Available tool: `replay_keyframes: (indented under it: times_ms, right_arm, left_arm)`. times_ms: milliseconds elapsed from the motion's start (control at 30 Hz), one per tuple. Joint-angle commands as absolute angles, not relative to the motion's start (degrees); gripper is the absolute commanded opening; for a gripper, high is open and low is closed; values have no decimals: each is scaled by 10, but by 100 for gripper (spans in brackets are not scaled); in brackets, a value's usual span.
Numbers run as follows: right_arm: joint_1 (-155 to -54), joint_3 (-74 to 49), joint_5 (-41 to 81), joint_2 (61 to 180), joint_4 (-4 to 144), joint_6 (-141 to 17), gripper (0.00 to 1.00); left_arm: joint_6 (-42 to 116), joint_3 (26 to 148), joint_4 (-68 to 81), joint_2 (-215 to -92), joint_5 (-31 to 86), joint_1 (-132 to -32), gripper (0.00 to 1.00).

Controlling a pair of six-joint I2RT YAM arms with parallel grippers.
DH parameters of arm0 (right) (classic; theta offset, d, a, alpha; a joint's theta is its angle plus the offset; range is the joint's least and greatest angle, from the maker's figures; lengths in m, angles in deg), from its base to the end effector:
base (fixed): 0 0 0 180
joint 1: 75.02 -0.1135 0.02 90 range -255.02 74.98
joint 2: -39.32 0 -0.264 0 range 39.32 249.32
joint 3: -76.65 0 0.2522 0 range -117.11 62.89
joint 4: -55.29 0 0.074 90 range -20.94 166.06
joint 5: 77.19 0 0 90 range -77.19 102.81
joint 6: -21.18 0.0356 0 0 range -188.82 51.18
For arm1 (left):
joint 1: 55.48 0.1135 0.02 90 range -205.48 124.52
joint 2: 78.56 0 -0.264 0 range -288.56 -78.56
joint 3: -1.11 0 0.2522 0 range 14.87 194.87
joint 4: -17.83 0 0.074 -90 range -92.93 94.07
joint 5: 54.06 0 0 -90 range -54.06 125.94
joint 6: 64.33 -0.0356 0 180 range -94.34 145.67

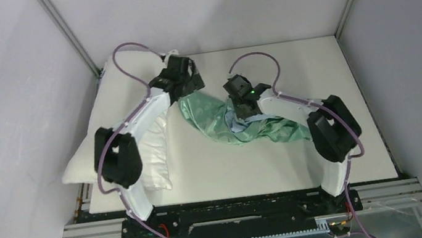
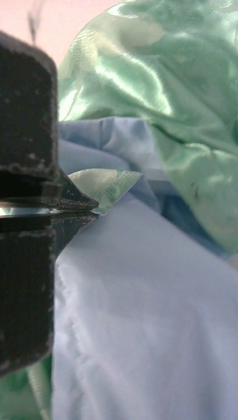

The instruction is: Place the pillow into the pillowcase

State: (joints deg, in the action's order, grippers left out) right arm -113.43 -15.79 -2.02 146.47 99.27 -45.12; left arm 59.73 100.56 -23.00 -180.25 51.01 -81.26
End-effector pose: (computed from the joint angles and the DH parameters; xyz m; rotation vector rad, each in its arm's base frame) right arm 0.3176 0.2402 0.2091 -0.2336 2.5340 0.0841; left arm 0.3684 -0.1677 0.2882 -0.2975 2.2827 -0.2341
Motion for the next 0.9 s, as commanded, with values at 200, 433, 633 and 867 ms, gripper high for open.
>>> replay_keyframes:
  times_ms: [200,433,633,867]
  right_arm:
    - [-1122,-60,-66,1252,1016,-384,0]
    - [-1080,-19,-96,1118,1070,-376,0]
    - [-1048,3,-71,1070,1084,-381,0]
    - [-1041,15,-59,1051,1087,-370,0]
  left_arm:
    - [572,1156,-281,-1982,575,-839,91]
    - [582,1179,-294,-2027,569,-842,85]
    - [577,1133,-251,-1934,545,-890,87]
    - [563,1143,-249,-1936,515,-951,88]
